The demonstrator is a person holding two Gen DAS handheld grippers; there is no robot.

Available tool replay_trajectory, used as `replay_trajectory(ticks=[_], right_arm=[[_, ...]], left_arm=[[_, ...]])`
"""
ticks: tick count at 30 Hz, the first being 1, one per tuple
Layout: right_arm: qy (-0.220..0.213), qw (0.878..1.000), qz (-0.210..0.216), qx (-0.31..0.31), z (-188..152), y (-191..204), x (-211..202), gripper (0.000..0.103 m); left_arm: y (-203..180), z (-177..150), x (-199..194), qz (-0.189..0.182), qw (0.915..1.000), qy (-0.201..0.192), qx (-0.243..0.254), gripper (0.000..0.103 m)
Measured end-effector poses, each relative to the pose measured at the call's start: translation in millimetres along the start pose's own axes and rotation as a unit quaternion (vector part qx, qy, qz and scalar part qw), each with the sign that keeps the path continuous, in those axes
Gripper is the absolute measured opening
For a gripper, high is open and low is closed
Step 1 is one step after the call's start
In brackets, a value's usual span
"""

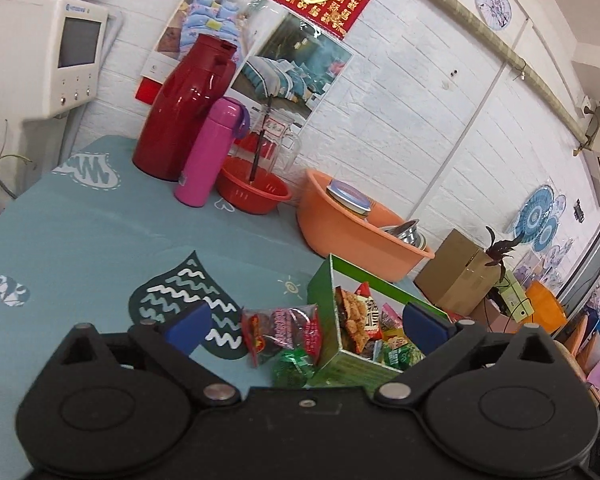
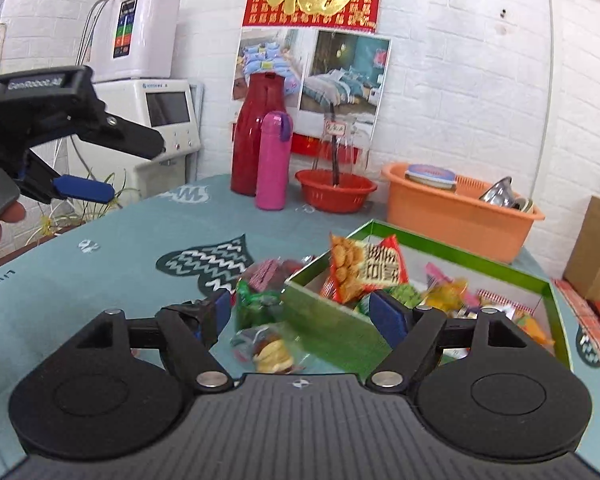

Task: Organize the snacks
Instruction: 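Grasp the orange sausage stick with the left gripper while the right grasps the clear bread bag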

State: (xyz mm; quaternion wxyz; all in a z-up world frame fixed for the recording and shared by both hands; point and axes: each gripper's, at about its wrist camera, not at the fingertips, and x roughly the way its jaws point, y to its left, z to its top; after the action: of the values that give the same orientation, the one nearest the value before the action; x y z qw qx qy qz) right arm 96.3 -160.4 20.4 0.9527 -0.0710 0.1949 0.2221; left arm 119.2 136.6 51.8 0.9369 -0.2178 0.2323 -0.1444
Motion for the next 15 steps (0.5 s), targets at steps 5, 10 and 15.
replay_trajectory(ticks=[5,10,15], right_arm=[[0.041,0.999,0.003,0.013,-12,15,13,0.103],[0.071,0.997,0.006,0.017,-19,26,30,0.103],[0.091,0.996,-0.002,0.017,-21,28,49,0.103]], left_arm=[[21,-7,-7,0.010,0.9997,0.021,0.008,0.103],[38,-13,-7,0.010,0.9992,0.038,0.003,0.103],[49,-18,-7,0.004,0.9981,0.059,0.017,0.103]])
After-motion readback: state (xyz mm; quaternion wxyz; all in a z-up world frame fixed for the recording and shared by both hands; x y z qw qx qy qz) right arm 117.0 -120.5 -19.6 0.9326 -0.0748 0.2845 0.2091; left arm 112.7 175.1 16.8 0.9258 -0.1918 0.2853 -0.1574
